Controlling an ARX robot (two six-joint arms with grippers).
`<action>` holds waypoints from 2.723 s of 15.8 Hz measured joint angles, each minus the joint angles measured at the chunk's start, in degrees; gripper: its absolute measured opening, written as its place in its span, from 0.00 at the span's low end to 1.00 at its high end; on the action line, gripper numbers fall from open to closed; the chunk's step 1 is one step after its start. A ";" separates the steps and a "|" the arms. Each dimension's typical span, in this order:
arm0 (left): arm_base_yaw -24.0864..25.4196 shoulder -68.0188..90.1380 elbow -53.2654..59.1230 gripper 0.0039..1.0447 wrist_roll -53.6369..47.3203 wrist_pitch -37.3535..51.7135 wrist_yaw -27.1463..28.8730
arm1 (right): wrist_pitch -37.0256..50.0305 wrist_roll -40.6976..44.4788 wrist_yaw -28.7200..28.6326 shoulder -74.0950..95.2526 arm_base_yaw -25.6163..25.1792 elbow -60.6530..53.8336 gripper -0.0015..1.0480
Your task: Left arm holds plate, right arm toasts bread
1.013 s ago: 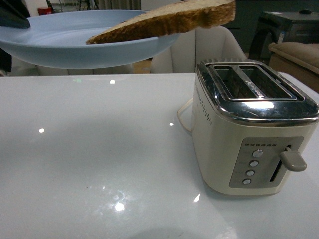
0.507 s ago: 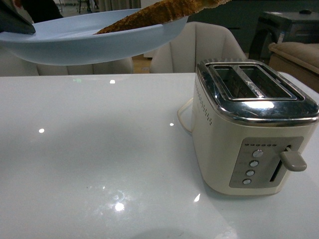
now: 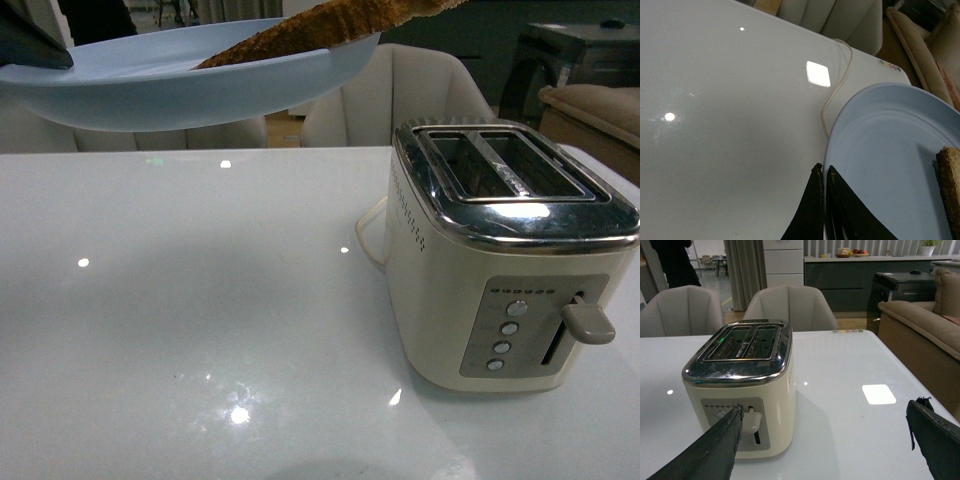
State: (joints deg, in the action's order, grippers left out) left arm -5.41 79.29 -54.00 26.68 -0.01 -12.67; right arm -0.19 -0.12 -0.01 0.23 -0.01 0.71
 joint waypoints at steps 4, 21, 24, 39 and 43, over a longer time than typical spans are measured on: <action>0.00 0.00 0.00 0.02 0.00 0.00 -0.02 | 0.00 0.00 -0.02 0.00 0.00 0.00 0.94; 0.04 0.20 -0.13 0.02 -0.02 -0.02 -0.20 | -1.18 1.18 10.93 35.50 3.13 25.81 0.94; 0.04 0.20 -0.13 0.02 -0.02 -0.02 -0.20 | 0.07 0.83 11.37 46.01 6.45 39.41 0.94; 0.04 0.20 -0.13 0.02 -0.02 -0.02 -0.20 | -0.31 -54.60 -17.75 72.22 21.03 53.96 0.94; 0.04 0.20 -0.13 0.02 -0.02 -0.02 -0.20 | -2.29 -56.00 -22.56 74.53 20.96 54.31 0.94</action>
State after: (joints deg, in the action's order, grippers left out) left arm -5.37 79.48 -54.13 26.65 -0.03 -12.86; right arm -2.48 -56.12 -22.57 74.76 20.95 55.02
